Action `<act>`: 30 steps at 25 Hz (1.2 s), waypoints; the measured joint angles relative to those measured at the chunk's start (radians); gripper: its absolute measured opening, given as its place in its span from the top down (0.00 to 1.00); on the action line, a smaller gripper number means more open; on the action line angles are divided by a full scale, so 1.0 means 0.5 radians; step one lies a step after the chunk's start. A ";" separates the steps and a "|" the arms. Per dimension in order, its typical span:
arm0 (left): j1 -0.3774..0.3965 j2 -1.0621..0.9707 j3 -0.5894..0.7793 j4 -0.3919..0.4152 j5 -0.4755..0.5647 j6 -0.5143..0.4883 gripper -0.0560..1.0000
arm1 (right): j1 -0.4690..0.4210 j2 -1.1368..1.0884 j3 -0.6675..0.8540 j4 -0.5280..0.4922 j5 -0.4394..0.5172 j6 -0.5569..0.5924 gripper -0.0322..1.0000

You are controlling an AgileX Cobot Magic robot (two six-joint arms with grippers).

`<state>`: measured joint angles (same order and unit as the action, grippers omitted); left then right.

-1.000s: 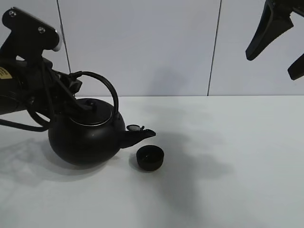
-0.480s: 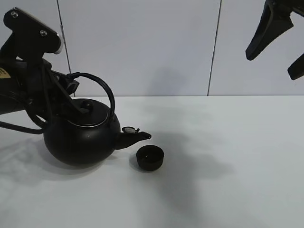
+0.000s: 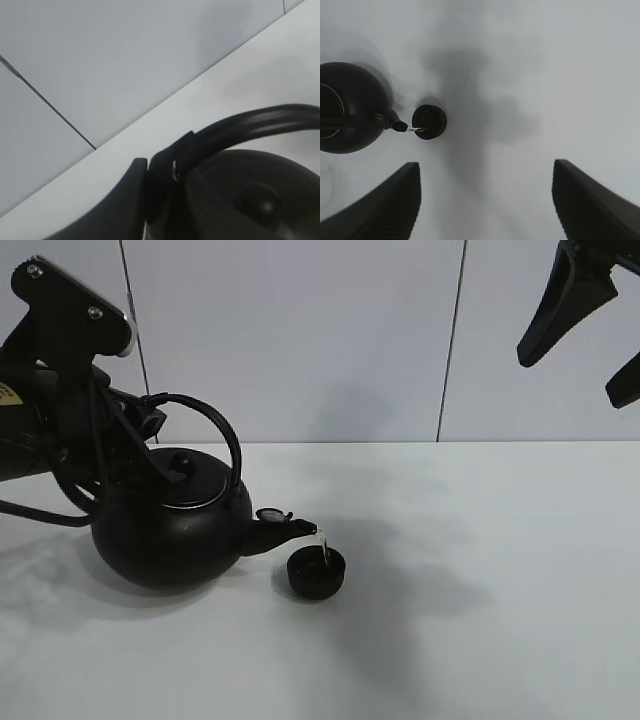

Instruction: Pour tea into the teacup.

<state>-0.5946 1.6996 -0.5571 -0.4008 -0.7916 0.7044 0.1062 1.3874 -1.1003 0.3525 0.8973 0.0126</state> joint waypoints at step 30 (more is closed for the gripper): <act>0.000 -0.027 0.082 -0.074 -0.103 -0.815 0.83 | 0.000 0.000 0.000 0.000 0.000 0.000 0.48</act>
<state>-0.5946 1.6862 -0.5163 -0.4379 -0.8432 0.2969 0.1062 1.3874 -1.1003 0.3525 0.8973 0.0126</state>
